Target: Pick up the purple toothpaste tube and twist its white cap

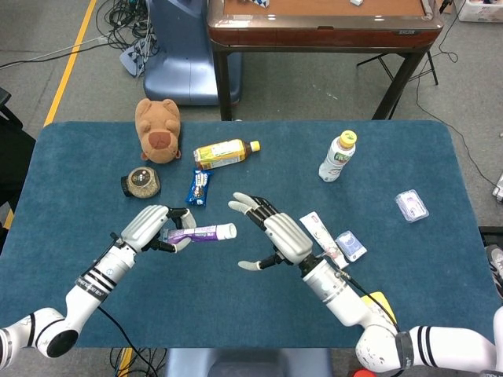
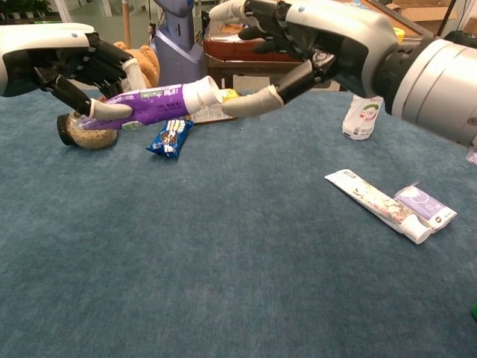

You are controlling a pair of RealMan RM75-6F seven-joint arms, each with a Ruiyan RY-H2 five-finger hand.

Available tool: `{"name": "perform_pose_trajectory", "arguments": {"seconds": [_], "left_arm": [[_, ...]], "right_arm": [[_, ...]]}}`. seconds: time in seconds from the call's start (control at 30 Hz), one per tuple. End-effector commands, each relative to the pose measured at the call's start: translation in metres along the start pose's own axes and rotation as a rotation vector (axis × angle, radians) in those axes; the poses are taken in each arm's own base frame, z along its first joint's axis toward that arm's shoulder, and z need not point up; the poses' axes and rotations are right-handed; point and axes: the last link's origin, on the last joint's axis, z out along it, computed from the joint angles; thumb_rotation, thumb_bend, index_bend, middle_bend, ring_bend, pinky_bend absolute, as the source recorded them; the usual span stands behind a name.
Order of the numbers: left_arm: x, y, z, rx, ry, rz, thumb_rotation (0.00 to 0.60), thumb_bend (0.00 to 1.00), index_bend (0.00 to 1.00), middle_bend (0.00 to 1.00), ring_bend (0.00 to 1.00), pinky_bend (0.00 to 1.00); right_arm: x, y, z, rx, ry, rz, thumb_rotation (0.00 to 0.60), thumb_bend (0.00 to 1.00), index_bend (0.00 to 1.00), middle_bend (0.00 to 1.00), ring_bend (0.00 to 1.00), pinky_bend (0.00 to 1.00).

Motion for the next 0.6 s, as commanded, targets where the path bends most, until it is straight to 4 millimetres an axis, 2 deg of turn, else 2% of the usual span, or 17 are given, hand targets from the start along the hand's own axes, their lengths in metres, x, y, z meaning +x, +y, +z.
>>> {"name": "perform_pose_trajectory", "arguments": {"seconds": [0.03,0.37,0.6], "left_arm": [[-0.001,0.004,0.002,0.003,0.003,-0.005,0.600,0.53,0.57,0.75,0.52,0.39],[-0.007,0.012,0.010,0.004,0.015,-0.034,0.600,0.53,0.58,0.75,0.52,0.39],[-0.009,0.016,0.011,-0.003,0.025,-0.028,0.600,0.53,0.58,0.76,0.52,0.39]], "right_arm": [[0.002,-0.007,0.010,-0.026,-0.003,0.179,0.600,0.00,0.00,0.00,0.00,0.00],[-0.007,-0.009,0.033,-0.047,-0.011,0.423,0.593,0.00,0.00,0.00,0.00,0.00],[-0.013,-0.012,0.047,-0.037,-0.018,0.496,0.581,0.00,0.00,0.00,0.00,0.00]]}}
